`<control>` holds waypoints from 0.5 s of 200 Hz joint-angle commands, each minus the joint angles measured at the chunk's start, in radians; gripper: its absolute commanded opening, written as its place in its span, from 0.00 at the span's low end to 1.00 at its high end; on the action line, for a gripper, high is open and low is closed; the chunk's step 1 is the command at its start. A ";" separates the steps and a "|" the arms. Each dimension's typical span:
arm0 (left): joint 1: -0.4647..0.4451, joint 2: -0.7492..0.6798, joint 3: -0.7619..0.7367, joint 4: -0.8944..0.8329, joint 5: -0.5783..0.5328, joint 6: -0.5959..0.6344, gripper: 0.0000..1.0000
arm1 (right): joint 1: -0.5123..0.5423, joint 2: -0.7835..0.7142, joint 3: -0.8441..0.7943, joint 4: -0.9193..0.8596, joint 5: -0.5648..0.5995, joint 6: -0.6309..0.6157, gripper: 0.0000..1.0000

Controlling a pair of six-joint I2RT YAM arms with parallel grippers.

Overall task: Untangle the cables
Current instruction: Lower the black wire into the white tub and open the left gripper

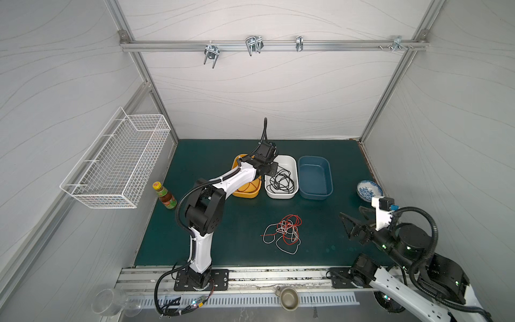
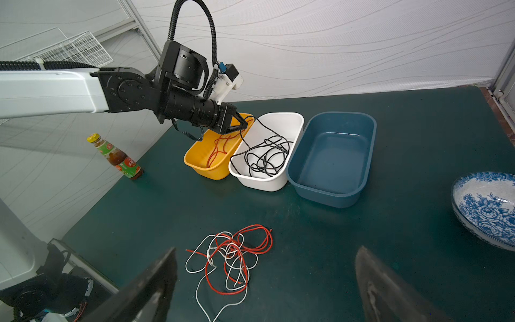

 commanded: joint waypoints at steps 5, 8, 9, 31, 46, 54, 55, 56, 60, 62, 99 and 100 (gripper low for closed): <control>0.000 0.056 0.073 -0.040 -0.069 -0.023 0.00 | -0.009 0.010 -0.010 -0.010 0.001 -0.009 0.99; 0.000 0.061 0.079 -0.045 -0.068 -0.024 0.00 | -0.009 0.011 -0.009 -0.010 0.001 -0.008 0.99; 0.001 0.062 0.080 -0.046 -0.067 -0.025 0.00 | -0.009 0.011 -0.010 -0.010 0.001 -0.009 0.99; -0.004 0.099 0.117 -0.075 -0.054 -0.025 0.00 | -0.013 0.014 -0.010 -0.010 -0.004 -0.010 0.99; -0.012 0.122 0.134 -0.087 -0.057 -0.016 0.00 | -0.015 0.016 -0.010 -0.009 -0.006 -0.011 0.99; -0.015 0.134 0.142 -0.090 -0.065 -0.010 0.00 | -0.015 0.015 -0.010 -0.009 -0.008 -0.011 0.99; -0.015 0.134 0.142 -0.091 -0.066 -0.010 0.00 | -0.016 0.015 -0.010 -0.009 -0.007 -0.011 0.99; -0.016 0.135 0.142 -0.091 -0.066 -0.009 0.00 | -0.016 0.016 -0.010 -0.009 -0.007 -0.011 0.99; -0.018 0.141 0.147 -0.094 -0.069 -0.007 0.00 | -0.017 0.016 -0.010 -0.009 -0.007 -0.011 0.99; -0.018 0.143 0.148 -0.096 -0.069 -0.006 0.00 | -0.017 0.017 -0.010 -0.009 -0.009 -0.012 0.99; -0.030 0.173 0.167 -0.100 -0.067 0.001 0.00 | -0.027 0.020 -0.010 -0.007 -0.018 -0.016 0.99; -0.030 0.174 0.168 -0.102 -0.067 0.002 0.00 | -0.028 0.021 -0.010 -0.007 -0.018 -0.016 0.99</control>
